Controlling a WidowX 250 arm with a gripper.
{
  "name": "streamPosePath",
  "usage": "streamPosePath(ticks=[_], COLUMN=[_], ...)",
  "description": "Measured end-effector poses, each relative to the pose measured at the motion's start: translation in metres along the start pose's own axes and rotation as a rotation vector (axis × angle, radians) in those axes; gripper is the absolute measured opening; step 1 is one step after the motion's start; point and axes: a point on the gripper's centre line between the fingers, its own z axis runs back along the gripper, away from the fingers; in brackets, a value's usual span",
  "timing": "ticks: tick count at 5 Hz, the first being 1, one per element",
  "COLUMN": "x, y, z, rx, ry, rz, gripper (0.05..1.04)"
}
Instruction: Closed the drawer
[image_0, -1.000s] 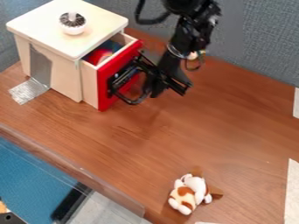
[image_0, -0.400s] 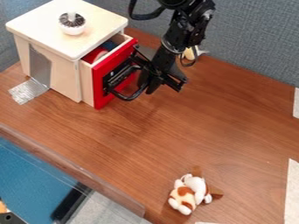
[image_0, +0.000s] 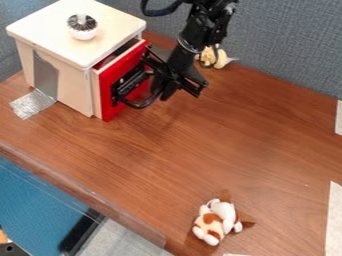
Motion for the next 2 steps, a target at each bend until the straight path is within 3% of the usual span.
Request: streamPosePath(ticks=[2], x=[0.0073], y=[0.0129], z=[0.0018], rx=[-0.003], ry=[0.018], rz=[0.054], gripper=[0.193])
